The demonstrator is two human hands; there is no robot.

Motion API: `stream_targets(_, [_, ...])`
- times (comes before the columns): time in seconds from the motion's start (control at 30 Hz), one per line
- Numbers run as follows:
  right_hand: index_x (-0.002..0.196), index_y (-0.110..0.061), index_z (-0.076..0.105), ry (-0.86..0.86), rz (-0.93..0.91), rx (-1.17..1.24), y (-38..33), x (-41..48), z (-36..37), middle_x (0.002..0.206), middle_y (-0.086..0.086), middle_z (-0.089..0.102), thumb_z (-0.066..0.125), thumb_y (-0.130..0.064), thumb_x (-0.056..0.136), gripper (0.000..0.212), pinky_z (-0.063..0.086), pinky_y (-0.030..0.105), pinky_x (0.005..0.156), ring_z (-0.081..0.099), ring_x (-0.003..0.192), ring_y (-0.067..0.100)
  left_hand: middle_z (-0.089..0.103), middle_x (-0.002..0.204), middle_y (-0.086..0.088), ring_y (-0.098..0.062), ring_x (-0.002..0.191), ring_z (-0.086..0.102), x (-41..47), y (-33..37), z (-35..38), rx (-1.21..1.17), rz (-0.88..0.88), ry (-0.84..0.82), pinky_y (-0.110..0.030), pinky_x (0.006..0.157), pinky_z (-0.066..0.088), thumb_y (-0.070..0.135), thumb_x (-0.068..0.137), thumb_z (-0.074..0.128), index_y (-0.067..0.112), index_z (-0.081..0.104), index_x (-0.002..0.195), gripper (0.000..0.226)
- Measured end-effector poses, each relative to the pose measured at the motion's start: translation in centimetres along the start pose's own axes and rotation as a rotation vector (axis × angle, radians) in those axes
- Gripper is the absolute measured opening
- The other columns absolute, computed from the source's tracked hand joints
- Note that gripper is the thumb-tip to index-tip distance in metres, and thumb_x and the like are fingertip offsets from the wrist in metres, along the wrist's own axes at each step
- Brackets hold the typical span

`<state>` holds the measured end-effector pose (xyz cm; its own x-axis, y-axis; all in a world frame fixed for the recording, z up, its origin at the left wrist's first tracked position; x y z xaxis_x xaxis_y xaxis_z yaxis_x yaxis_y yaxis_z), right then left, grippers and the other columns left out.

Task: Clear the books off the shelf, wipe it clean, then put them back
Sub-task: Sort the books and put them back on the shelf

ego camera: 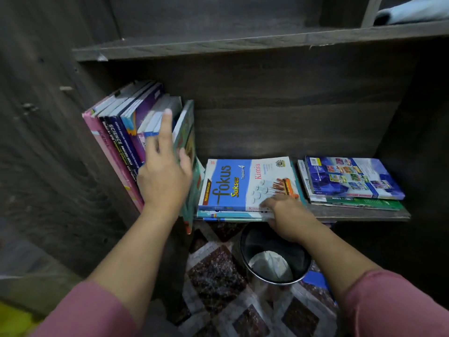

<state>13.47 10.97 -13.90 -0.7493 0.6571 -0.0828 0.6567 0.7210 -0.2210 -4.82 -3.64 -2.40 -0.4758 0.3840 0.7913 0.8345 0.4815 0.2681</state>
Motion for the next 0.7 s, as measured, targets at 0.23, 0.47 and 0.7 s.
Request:
stream_targets(0.23, [0.139, -0.024, 0.044, -0.025, 0.006, -0.036, -0.7, 0.4, 0.7, 0.138, 0.006, 0.045, 0.054, -0.03, 0.093, 0.048, 0.039, 0.04, 0.105, 0.037, 0.129, 0.028, 0.061, 0.102, -0.016, -0.035, 0.084, 0.061, 2.6, -1.6, 0.1, -0.147, -0.054, 0.008, -0.039, 0.067, 0.044, 0.009, 0.089, 0.059, 0.0, 0.058, 0.103, 0.017])
stream_targets(0.47, [0.14, -0.027, 0.043, 0.006, -0.003, -0.058, -0.6, 1.1, 0.9, 0.141, 0.003, 0.045, 0.053, -0.031, 0.094, 0.047, 0.039, 0.04, 0.104, 0.037, 0.131, 0.026, 0.057, 0.092, -0.014, -0.032, 0.081, 0.056, 3.1, -2.2, 2.3, 0.15, -0.012, 0.133, -0.037, 0.061, 0.039, 0.025, 0.085, 0.057, 0.009, 0.056, 0.094, 0.018])
stream_targets(0.7, [0.141, -0.023, 0.039, 0.073, -0.027, -0.127, -0.9, 2.5, 1.8, 0.144, 0.004, 0.041, 0.053, -0.04, 0.095, 0.051, 0.032, 0.039, 0.108, 0.038, 0.132, 0.027, 0.043, 0.127, -0.021, -0.043, 0.114, 0.041, 2.0, -0.4, 2.4, 0.306, -0.15, -0.098, -0.053, 0.091, 0.035, 0.038, 0.08, 0.065, 0.008, 0.043, 0.117, 0.053])
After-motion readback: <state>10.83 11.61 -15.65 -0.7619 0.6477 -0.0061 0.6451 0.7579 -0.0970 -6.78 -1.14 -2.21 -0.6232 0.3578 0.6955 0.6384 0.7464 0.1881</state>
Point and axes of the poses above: each hand's wrist, its own x-axis towards the middle knuckle, its own z-axis out of the palm, y = z × x, the point moved 4 cm from there along x, towards the middle knuckle
